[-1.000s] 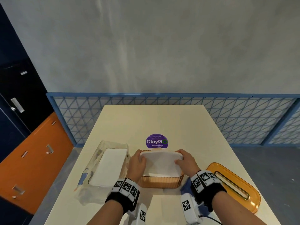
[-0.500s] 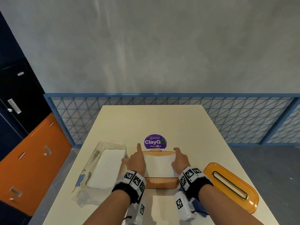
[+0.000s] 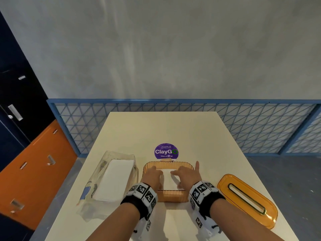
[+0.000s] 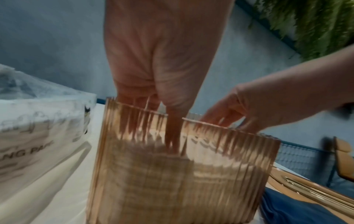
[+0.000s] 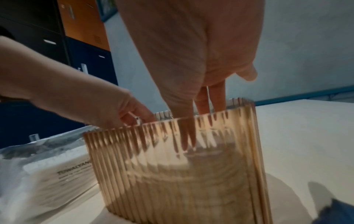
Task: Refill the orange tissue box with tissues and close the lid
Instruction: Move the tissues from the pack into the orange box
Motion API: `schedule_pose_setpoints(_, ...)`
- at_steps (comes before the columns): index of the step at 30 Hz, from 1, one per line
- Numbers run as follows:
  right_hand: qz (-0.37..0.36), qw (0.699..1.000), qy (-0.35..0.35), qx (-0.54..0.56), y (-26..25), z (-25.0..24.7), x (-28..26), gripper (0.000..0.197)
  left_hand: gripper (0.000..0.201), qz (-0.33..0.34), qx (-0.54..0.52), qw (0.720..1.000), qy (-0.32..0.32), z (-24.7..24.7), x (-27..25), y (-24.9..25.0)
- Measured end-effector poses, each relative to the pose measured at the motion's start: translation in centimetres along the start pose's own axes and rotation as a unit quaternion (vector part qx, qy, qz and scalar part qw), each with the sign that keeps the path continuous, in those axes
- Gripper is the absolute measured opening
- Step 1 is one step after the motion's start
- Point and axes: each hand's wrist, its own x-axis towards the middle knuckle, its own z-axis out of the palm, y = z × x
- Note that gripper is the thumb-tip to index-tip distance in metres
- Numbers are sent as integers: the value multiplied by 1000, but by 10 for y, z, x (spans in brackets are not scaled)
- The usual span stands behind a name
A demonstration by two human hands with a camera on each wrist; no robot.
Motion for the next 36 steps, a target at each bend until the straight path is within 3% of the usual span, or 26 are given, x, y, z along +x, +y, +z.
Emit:
schedule_pose_setpoints(5, 48, 992, -91, 75, 5, 10, 13, 40, 47, -4, 62, 995, -81, -9, 3, -1)
schedule_pose_setpoints(11, 56, 989, -97, 93, 2, 5, 10, 35, 42, 8, 89, 991, -100, -17, -1, 4)
schedule_pose_setpoints(13, 38, 994, -67, 82, 5, 2, 9, 35, 41, 11, 26, 999, -35, -19, -4, 0)
schedule_pose_setpoints(14, 24, 996, -28, 79, 7, -1, 7, 35, 38, 11, -34, 999, 29, -23, -8, -3)
schedule_pose_setpoints(17, 0, 987, 121, 106, 16, -9, 1, 39, 30, 1, -130, 966, 224, -37, -18, -25)
schedule_pose_setpoints(19, 9, 977, 177, 122, 25, -5, -2, 46, 29, -46, -125, 946, 294, -40, -20, -51)
schedule_pose_setpoints(21, 37, 976, 150, 156, 34, 4, -4, 53, 30, -131, -101, 952, 258, -36, -23, -74)
schedule_pose_setpoints(23, 56, 972, 76, 215, 38, 12, -4, 58, 39, -217, -79, 958, 169, -26, -24, -88)
schedule_pose_setpoints(26, 56, 961, 29, 269, 39, 13, -1, 58, 55, -265, -63, 958, 90, -9, -21, -95)
schedule_pose_setpoints(29, 69, 955, 36, 287, 43, 11, 6, 55, 61, -278, -16, 956, 92, 5, -20, -98)
schedule_pose_setpoints(36, 79, 951, 50, 294, 49, 9, 11, 54, 43, -282, -12, 953, 113, 4, -21, -92)
